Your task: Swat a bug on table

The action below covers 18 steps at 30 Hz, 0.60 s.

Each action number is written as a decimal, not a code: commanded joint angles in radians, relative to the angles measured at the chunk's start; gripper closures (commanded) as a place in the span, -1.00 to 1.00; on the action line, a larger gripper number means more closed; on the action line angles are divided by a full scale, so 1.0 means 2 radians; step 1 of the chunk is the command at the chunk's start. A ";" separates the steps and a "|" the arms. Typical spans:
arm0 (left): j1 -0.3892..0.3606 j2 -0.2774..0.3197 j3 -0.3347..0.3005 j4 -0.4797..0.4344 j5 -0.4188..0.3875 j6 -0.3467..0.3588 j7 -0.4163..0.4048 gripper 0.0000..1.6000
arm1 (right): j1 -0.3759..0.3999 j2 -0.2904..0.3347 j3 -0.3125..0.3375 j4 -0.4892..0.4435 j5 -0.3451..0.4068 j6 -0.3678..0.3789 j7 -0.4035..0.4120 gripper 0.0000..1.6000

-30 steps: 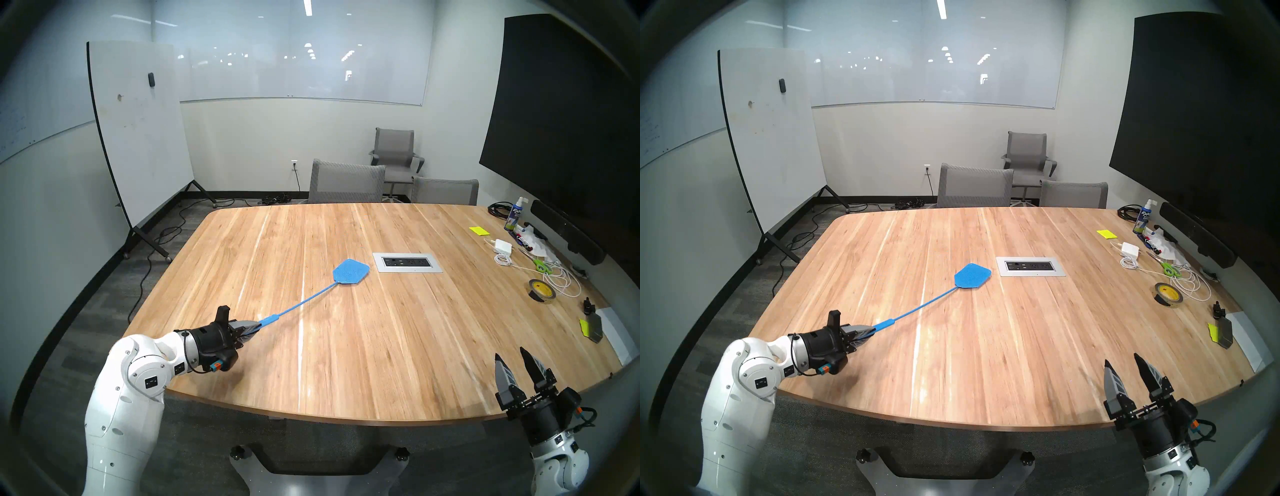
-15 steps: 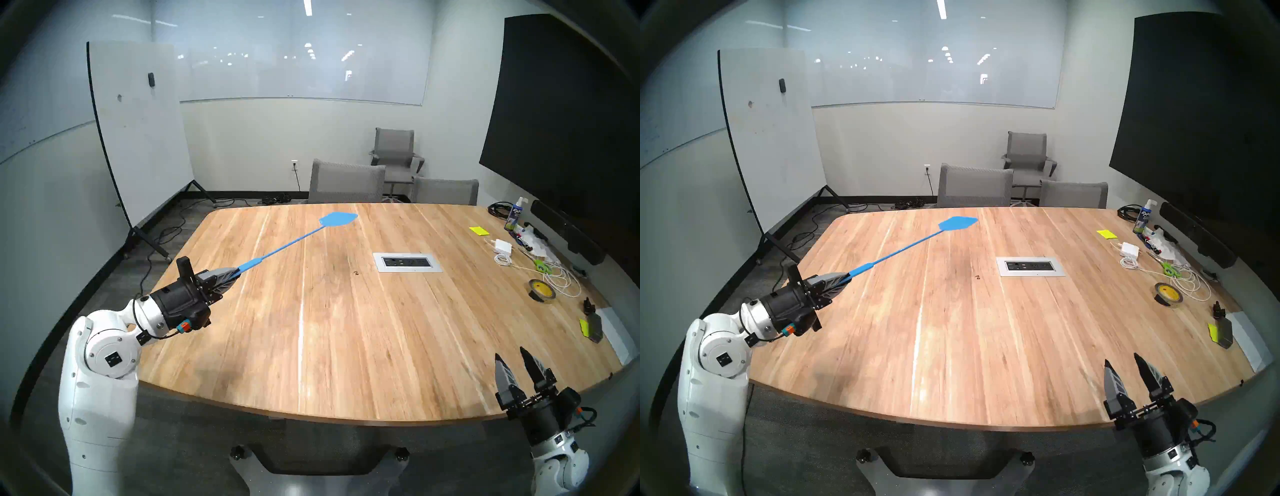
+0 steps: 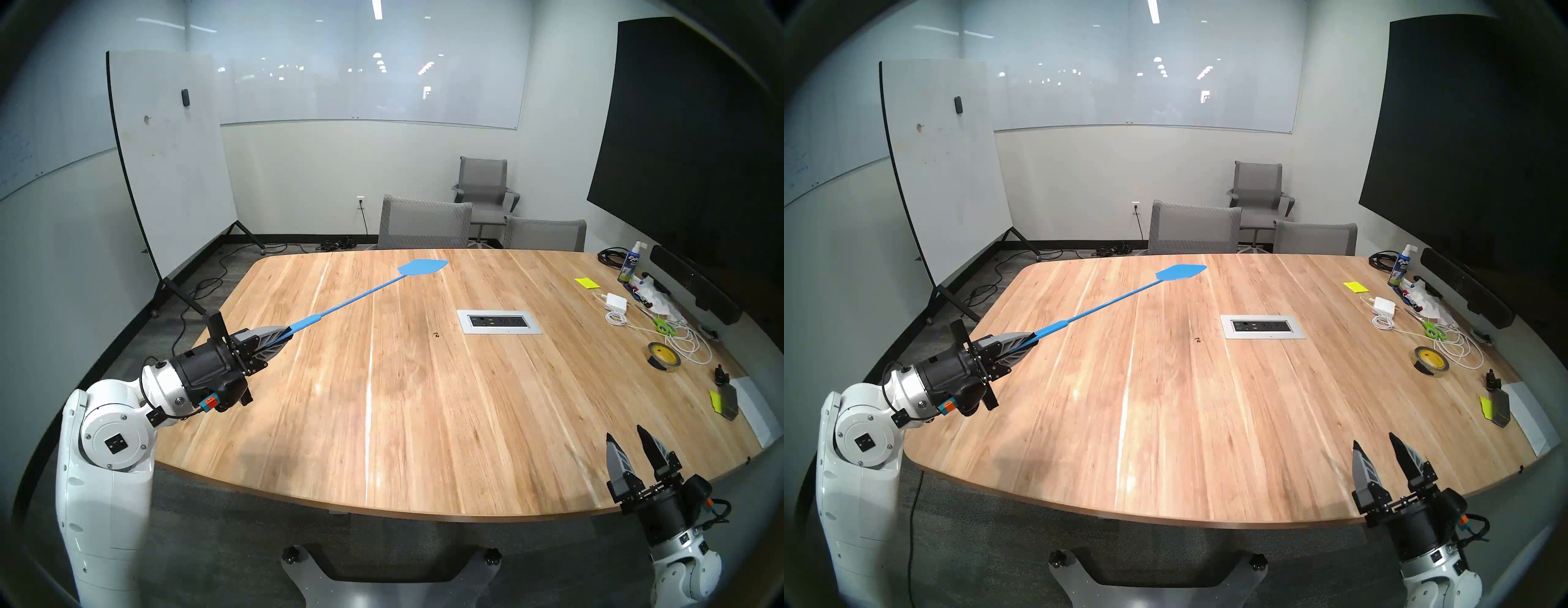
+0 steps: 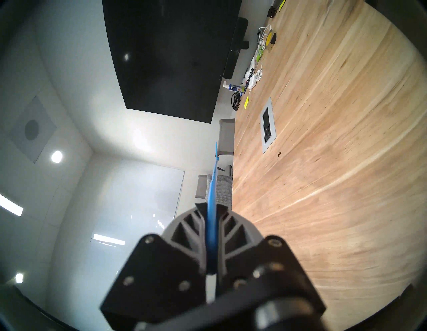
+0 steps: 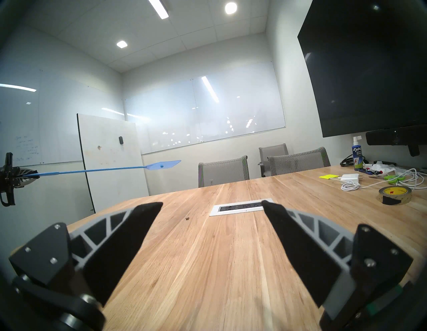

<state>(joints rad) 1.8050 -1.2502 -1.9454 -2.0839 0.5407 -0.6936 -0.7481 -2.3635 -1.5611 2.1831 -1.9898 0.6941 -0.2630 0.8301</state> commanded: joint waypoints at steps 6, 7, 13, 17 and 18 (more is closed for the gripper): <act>0.002 -0.018 0.031 -0.036 0.027 -0.007 0.004 1.00 | 0.000 0.000 0.000 -0.009 0.000 0.000 0.001 -1.00; 0.001 -0.021 0.037 -0.033 0.037 -0.008 0.005 1.00 | 0.000 0.000 0.000 -0.009 0.000 0.000 0.001 -1.00; 0.018 -0.012 0.090 0.042 0.104 -0.007 -0.028 1.00 | 0.002 0.000 0.000 -0.007 0.000 0.000 0.002 -1.00; 0.022 -0.006 0.112 0.090 0.149 -0.016 -0.043 1.00 | 0.002 0.000 0.000 -0.007 0.000 0.000 0.002 -1.00; 0.018 -0.008 0.116 0.101 0.161 -0.019 -0.042 1.00 | 0.002 0.000 0.000 -0.007 0.000 0.000 0.002 -1.00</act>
<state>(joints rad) 1.8281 -1.2744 -1.7740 -1.9936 0.7564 -0.7087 -0.8129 -2.3620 -1.5626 2.1841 -1.9888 0.6932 -0.2620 0.8318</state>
